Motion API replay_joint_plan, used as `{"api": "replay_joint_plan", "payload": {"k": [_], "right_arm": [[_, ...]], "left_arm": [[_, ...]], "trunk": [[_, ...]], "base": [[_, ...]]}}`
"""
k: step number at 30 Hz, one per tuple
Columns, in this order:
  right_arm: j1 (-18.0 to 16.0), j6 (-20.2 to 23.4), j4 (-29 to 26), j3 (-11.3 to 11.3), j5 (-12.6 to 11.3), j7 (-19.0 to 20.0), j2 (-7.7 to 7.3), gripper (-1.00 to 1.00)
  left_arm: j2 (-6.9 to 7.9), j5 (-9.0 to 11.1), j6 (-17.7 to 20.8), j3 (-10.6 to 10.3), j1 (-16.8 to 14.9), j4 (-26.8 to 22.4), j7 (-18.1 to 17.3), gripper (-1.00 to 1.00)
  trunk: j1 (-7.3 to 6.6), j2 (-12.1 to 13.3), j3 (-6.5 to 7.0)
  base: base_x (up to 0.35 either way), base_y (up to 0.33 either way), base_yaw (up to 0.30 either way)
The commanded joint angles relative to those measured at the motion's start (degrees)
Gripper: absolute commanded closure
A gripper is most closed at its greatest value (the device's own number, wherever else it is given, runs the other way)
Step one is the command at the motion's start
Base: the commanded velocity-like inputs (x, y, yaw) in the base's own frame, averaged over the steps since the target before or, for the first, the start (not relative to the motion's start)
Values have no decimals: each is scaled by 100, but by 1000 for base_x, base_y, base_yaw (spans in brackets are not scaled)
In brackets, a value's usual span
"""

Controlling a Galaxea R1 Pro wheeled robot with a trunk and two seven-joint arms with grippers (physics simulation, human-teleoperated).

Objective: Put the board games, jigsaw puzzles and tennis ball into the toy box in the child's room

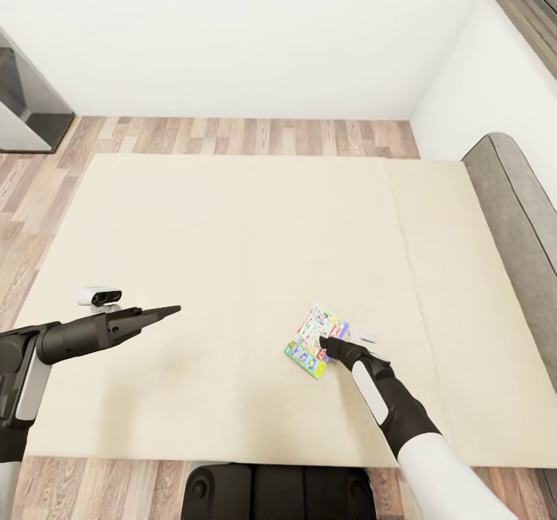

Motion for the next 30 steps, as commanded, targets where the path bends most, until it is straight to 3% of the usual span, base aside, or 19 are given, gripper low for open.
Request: {"api": "replay_joint_plan", "payload": {"k": [1, 7, 12, 20, 30], "right_arm": [[-2, 17, -3, 19, -60, -55, -2, -100], [-76, 29, -15, 19, -58, -51, -20, -100], [-435, 53, -4, 52, -53, -52, -12, -100], [-742, 75, 53, 157, -61, -64, -9, -100], [-1294, 63, 814, 174, -67, -88, 2, -100]], "left_arm": [[-4, -3, 61, -1, -2, -1, -23, -100], [-43, -7, 61, -2, -2, -1, -23, -100], [-105, -10, 61, -3, -2, -1, -23, -100], [-129, -11, 61, -3, -2, -1, -23, -100], [-132, -16, 58, 5, -2, -1, -23, -100]], "trunk": [[3, -8, -10], [3, -8, -20], [3, -8, -21], [3, -8, -21], [3, -8, -22]], "base": [[0, 0, 0], [0, 0, 0], [0, 0, 0], [0, 0, 0], [0, 0, 0]]}}
